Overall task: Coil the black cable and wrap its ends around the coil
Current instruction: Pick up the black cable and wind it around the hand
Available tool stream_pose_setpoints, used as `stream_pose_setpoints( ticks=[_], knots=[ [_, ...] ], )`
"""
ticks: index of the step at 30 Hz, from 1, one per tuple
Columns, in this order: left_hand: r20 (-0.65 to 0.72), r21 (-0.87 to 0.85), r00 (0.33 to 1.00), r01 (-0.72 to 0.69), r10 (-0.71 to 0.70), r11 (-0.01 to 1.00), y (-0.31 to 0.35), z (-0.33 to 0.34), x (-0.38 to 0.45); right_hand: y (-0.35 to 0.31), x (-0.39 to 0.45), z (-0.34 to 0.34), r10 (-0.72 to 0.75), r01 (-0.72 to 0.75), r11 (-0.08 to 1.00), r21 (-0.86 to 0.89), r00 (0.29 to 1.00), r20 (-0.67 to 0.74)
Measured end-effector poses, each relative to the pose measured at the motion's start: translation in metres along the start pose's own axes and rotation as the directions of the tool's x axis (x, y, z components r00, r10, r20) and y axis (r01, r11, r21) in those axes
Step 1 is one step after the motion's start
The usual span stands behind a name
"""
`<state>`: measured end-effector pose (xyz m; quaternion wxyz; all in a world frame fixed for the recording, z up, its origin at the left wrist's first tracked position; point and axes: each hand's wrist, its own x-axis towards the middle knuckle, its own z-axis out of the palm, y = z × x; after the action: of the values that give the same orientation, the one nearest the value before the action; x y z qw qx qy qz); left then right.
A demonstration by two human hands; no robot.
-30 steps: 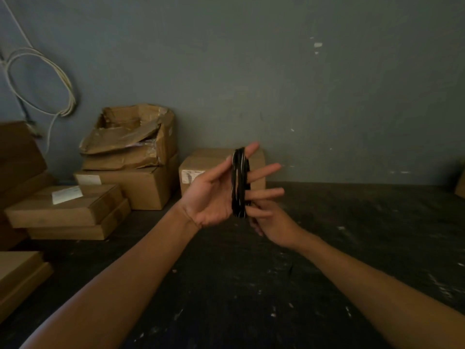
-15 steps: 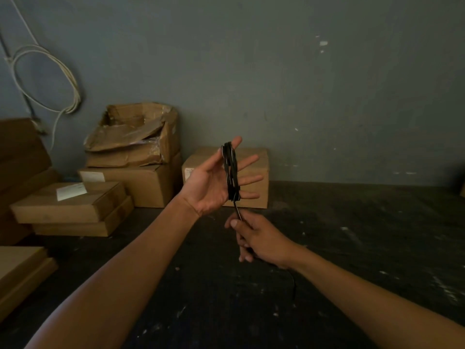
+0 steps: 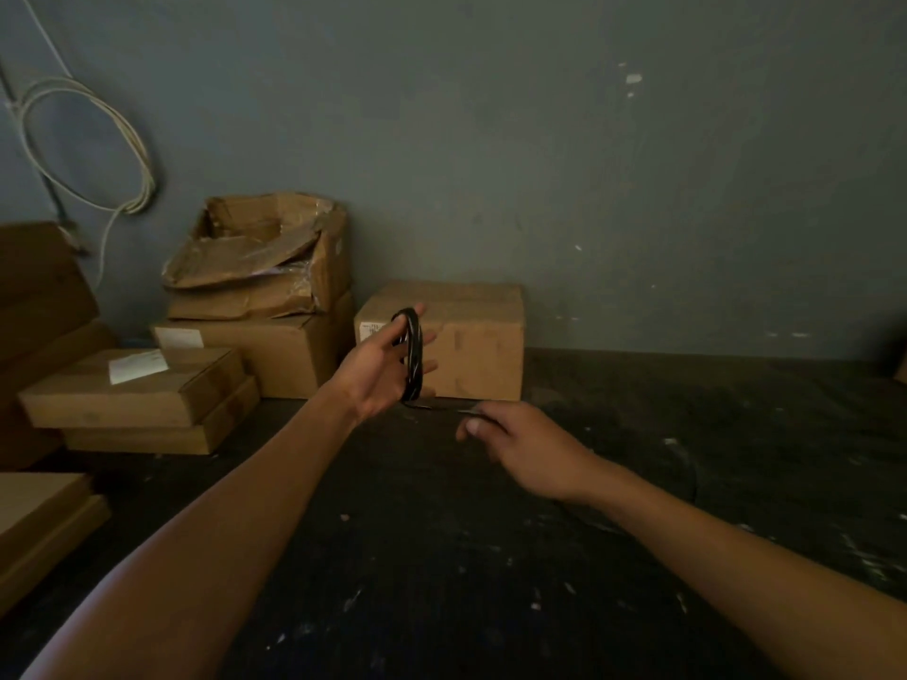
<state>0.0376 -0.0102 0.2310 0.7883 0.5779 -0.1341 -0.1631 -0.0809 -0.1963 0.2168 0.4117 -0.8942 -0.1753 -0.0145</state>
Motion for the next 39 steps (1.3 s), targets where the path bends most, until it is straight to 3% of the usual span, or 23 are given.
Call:
stream_pose_setpoints(
  ticks=[3, 10, 17, 22, 31, 39],
  knots=[
    [-0.005, -0.003, 0.998, 0.057, -0.057, 0.998, -0.016, -0.012, -0.006, -0.004, 0.006, -0.021, -0.005, 0.003, 0.998, -0.063, 0.999, -0.034],
    [0.174, 0.124, 0.965, 0.177, -0.197, 0.976, -0.034, -0.002, -0.020, -0.003, 0.022, -0.055, -0.093, 0.057, 0.941, -0.334, 0.991, -0.093],
    [0.264, 0.211, 0.888, 0.328, -0.377, 0.921, -0.051, 0.009, -0.025, -0.010, 0.024, -0.088, -0.184, 0.101, 0.849, -0.519, 0.977, -0.111],
    [0.355, 0.316, 0.830, 0.326, -0.429, 0.891, -0.058, 0.018, -0.031, -0.006, 0.027, -0.106, -0.219, 0.092, 0.785, -0.613, 0.966, -0.135],
    [0.495, 0.317, 0.745, 0.323, -0.447, 0.891, -0.059, 0.043, -0.044, 0.021, 0.033, -0.127, -0.221, 0.074, 0.773, -0.630, 0.962, -0.158],
    [0.683, 0.145, 0.674, 0.252, -0.281, 0.957, -0.031, 0.066, -0.052, 0.066, 0.037, -0.109, -0.119, 0.010, 0.903, -0.430, 0.967, -0.226]
  ],
)
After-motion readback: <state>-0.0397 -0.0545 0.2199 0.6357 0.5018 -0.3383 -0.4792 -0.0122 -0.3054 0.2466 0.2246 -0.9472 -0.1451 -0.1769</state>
